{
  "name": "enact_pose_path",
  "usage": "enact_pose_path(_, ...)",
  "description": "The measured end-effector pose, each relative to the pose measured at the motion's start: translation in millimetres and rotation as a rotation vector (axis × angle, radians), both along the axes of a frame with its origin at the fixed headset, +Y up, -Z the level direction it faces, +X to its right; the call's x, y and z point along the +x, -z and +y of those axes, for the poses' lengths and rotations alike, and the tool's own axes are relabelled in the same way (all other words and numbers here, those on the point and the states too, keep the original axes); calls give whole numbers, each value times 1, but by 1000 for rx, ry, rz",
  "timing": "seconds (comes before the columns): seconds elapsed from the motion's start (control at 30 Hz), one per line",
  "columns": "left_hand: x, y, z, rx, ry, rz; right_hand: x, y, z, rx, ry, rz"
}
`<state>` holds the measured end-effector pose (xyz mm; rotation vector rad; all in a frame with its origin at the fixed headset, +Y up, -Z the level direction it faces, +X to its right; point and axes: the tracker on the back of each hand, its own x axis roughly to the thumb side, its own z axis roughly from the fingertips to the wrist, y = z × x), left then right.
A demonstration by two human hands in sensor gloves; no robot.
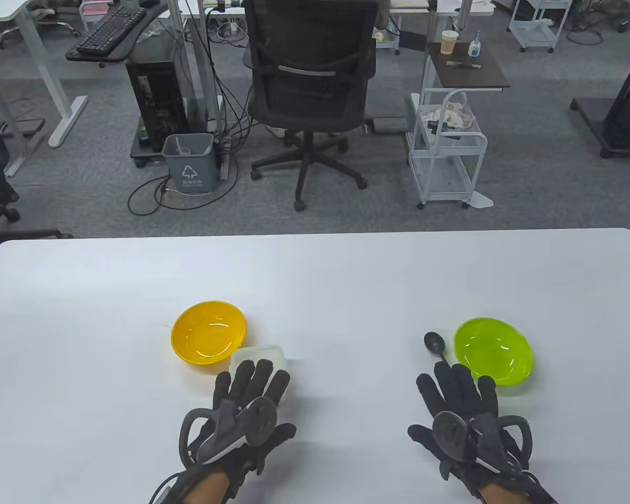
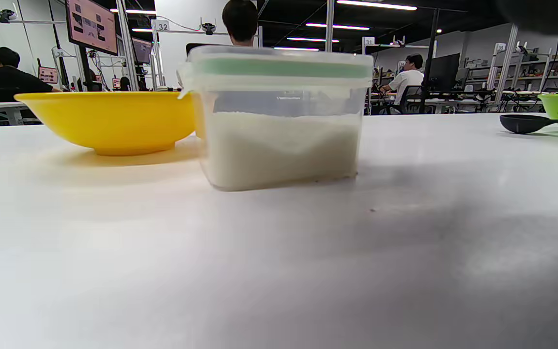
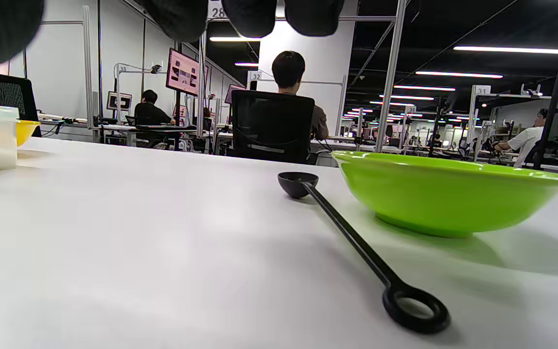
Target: Scoop white sugar from container into bowls
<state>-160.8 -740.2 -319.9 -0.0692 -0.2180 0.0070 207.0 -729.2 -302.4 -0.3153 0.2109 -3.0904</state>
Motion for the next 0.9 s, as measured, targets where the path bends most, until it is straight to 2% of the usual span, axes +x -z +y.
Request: enact_pose_path(0.9, 2, -3, 3, 0, 8, -20, 0, -2, -1, -8, 2, -2)
